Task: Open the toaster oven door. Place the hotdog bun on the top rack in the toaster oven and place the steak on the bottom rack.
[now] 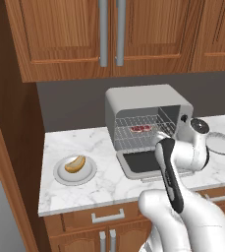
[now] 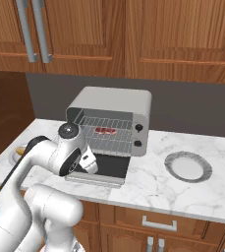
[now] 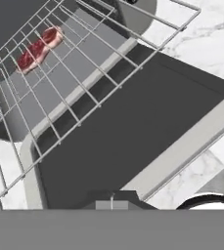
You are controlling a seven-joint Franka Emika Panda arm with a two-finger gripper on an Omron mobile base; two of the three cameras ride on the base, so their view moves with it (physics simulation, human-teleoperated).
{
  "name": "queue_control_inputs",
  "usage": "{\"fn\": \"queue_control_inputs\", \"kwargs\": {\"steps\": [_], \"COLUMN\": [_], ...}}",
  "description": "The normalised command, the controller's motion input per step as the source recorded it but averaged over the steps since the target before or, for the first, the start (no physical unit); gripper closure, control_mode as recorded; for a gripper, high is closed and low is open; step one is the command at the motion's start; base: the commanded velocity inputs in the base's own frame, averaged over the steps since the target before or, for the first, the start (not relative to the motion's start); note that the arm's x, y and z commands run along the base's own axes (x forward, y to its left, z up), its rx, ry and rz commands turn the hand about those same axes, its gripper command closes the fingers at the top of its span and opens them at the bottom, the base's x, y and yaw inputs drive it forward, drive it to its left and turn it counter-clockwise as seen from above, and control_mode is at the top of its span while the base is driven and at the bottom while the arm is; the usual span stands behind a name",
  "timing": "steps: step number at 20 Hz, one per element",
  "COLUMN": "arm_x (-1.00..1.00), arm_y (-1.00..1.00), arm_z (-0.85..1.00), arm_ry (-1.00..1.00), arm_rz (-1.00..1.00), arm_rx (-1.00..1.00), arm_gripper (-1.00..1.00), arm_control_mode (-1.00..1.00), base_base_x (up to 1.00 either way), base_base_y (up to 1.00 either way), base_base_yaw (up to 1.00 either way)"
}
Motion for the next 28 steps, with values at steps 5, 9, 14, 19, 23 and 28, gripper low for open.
{"fn": "queue_control_inputs", "kwargs": {"steps": [5, 9, 14, 19, 23, 28], "arm_x": [-0.12, -0.05, -0.04, 0.00, -0.04, -0.11], "arm_y": [0.57, 0.48, 0.56, 0.62, 0.42, 0.42], "arm_z": [0.22, 0.33, 0.24, 0.10, 0.04, 0.16], "arm_ry": [0.06, 0.11, 0.09, 0.00, 0.00, 0.00], "arm_rz": [0.16, 0.19, 0.27, 0.27, 0.15, -0.01], "arm_rx": [-0.18, -0.15, -0.04, 0.00, 0.01, 0.03], "arm_gripper": [1.00, 1.00, -1.00, -1.00, -1.00, -1.00], "arm_control_mode": [-1.00, -1.00, -1.00, -1.00, -1.00, -1.00], "base_base_x": [0.00, 0.00, 0.00, 0.00, 0.00, 0.00], "base_base_y": [0.00, 0.00, 0.00, 0.00, 0.00, 0.00], "base_base_yaw": [0.00, 0.00, 0.00, 0.00, 0.00, 0.00]}}
